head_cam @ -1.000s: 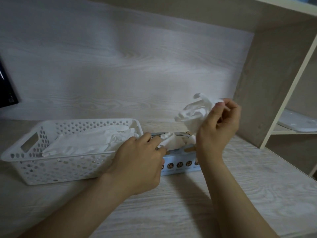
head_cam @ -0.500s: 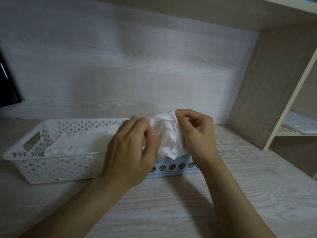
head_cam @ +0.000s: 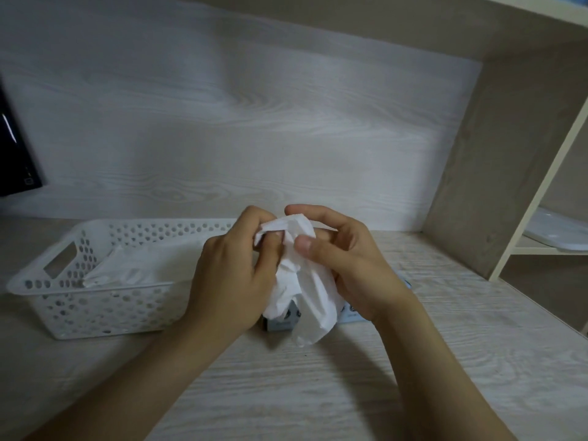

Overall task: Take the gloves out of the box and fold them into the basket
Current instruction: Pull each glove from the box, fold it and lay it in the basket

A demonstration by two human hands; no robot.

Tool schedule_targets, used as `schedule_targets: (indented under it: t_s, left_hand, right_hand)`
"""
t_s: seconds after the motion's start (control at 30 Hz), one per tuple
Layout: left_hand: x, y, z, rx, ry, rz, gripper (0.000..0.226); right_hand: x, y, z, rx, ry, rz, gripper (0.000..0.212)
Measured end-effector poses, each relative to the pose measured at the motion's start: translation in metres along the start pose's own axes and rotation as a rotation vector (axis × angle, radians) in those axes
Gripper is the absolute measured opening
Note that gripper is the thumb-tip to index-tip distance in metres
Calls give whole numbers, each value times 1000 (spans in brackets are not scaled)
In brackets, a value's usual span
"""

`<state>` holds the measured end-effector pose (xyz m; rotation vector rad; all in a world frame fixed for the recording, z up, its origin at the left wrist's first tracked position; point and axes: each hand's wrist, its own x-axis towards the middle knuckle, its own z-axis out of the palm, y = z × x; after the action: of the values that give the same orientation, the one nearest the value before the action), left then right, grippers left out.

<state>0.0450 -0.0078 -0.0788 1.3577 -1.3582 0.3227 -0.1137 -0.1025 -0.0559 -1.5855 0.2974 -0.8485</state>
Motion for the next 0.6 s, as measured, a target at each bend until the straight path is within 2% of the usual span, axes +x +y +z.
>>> schedule_targets:
  t_s: [0.07, 0.13, 0.23, 0.33, 0.4, 0.5, 0.6]
  left_hand:
    - [1, 1, -2, -43, 29, -24, 9]
    - [2, 1, -5, -60, 55, -25, 8]
    - [3, -1, -7, -59, 107, -26, 6]
    - [3, -2, -8, -35, 132, -14, 8]
    - [1, 1, -7, 15, 109, 64, 10]
    - [-3, 5, -9, 79, -32, 301, 28]
    - [-8, 5, -9, 165, -310, 482, 64]
  right_hand:
    - [0, 1, 0, -74, 33, 14, 30]
    - [2, 2, 0, -192, 142, 20, 14]
    - [4, 4, -3, -261, 209, 78, 23]
    - [4, 3, -3, -116, 209, 116, 19]
    - [4, 4, -3, -42, 294, 118, 30]
    - [6, 2, -3, 59, 383, 140, 29]
    - [6, -4, -5, 197, 267, 218, 27]
